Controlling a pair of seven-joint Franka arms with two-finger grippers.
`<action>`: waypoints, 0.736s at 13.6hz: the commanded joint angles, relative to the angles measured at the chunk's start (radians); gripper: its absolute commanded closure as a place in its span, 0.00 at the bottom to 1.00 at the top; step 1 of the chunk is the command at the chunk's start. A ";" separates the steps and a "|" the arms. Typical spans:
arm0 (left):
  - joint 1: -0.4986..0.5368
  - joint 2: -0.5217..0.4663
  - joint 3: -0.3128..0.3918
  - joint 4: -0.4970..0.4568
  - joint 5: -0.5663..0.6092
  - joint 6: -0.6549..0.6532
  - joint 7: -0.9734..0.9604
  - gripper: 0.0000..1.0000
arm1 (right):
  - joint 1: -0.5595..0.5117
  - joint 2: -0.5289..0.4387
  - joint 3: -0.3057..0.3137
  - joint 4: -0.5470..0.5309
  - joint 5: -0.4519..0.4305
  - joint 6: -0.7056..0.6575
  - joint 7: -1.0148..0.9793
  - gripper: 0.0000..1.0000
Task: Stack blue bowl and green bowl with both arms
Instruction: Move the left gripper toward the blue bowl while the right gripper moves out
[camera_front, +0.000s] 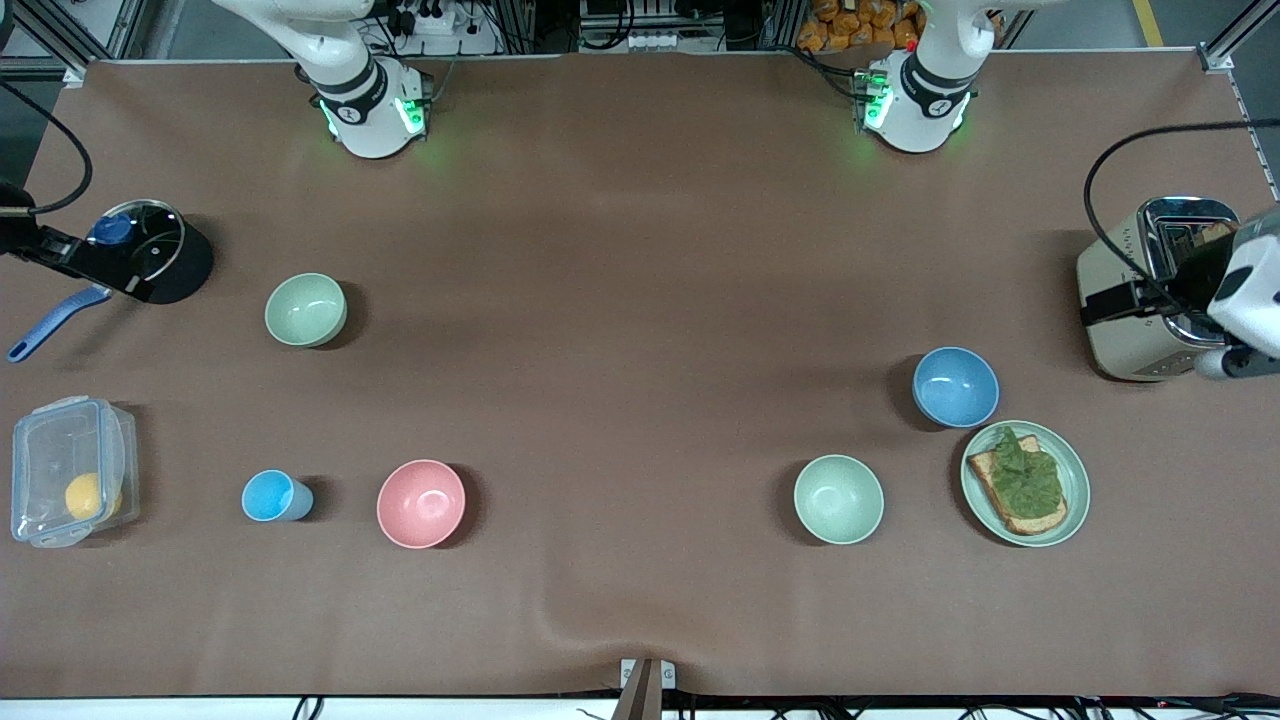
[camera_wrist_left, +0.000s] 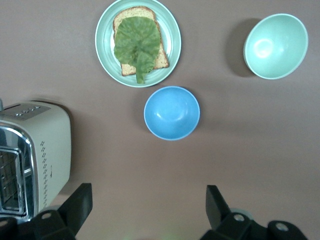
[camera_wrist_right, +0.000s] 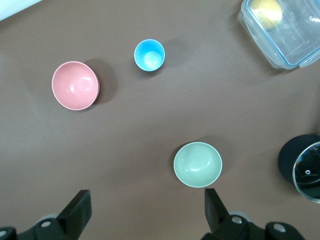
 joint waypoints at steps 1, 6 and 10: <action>-0.001 0.097 0.000 0.026 -0.023 0.049 -0.001 0.00 | -0.008 0.012 0.010 0.016 -0.009 -0.034 0.001 0.00; 0.007 0.228 -0.003 0.008 -0.030 0.149 0.010 0.00 | 0.047 0.096 0.021 0.024 0.003 -0.105 -0.009 0.00; 0.014 0.237 -0.005 -0.109 -0.029 0.320 0.025 0.00 | 0.034 0.151 0.016 0.018 -0.012 -0.102 -0.030 0.00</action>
